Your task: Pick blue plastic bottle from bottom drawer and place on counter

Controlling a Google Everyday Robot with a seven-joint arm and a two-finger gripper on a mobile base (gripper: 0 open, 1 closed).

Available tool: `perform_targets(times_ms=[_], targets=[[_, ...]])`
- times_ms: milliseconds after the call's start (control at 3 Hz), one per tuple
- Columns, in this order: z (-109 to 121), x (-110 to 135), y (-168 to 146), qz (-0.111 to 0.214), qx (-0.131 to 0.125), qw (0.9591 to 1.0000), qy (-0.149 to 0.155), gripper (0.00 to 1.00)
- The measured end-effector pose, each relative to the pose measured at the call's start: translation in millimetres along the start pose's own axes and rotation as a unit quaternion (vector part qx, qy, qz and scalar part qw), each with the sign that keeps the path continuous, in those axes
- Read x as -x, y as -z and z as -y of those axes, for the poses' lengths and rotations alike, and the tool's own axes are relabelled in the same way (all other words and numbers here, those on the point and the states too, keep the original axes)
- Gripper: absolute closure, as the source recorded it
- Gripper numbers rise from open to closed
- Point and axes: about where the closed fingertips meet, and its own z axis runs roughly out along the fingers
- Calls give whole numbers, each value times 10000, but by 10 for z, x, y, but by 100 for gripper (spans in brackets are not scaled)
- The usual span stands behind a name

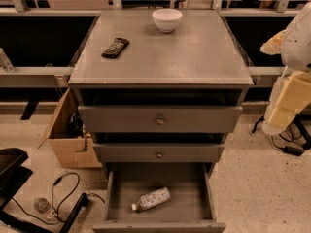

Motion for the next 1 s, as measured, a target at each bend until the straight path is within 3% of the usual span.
perform_targets(times_ms=[333,667,1000], targets=[[2,11,-19,30,-39,10000,1,0],[-49,42,-433,162,-61,9998,-15,0],[-209,75,-1059,83,-135,9998,99,0]])
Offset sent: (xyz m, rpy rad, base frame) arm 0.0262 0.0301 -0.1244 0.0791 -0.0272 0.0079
